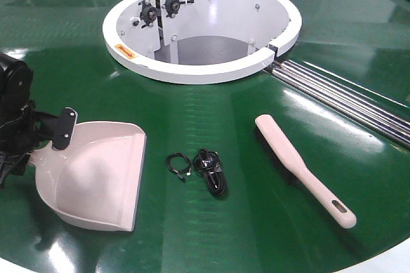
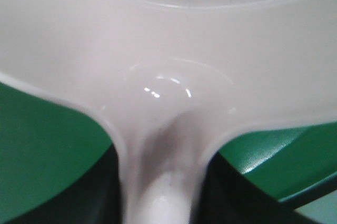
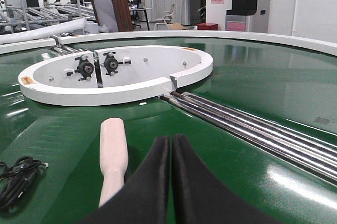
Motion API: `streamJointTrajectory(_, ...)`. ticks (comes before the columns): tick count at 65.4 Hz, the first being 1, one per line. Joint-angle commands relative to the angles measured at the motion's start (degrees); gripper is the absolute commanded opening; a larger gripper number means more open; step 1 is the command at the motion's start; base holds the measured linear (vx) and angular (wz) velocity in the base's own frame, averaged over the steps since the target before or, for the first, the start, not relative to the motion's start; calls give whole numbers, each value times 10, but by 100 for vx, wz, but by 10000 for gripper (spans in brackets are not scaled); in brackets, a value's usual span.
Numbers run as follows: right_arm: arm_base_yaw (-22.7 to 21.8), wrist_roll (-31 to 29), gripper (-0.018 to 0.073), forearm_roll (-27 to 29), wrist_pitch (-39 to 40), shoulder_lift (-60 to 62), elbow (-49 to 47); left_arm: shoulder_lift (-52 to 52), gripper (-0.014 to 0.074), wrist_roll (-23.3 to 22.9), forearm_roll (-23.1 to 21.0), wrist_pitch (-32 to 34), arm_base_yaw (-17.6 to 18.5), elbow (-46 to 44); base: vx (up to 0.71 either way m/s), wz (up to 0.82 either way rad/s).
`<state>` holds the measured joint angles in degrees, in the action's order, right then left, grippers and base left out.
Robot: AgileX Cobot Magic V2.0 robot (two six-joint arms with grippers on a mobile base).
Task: Clean and inspect green conveyor with broom and dustpan
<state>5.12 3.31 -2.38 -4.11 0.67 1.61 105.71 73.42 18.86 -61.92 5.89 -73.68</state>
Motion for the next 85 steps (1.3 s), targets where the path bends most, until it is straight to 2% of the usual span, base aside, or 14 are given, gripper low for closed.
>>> streamJointTrajectory(1, -4, -1, -8, -4, 41, 6, 2, -29, -9, -1, 11, -19, 0, -22, 0, 0)
streamJointTrajectory(12, -4, -1, -8, -4, 41, 6, 2, -29, -8, -1, 10, -29, 10, -43, 0, 0)
streamJointTrajectory(32, -4, -1, -8, -4, 41, 6, 2, -27, -8, -4, 29, -28, 55, -49, 0, 0)
streamJointTrajectory(56, -4, -1, -8, -4, 41, 6, 2, -17, -8, -92, 45, -57, 64, -49, 0, 0)
streamJointTrajectory(85, -4, -1, -8, -4, 41, 6, 2, -9, -8, -94, 52, -69, 89, -64, 0, 0)
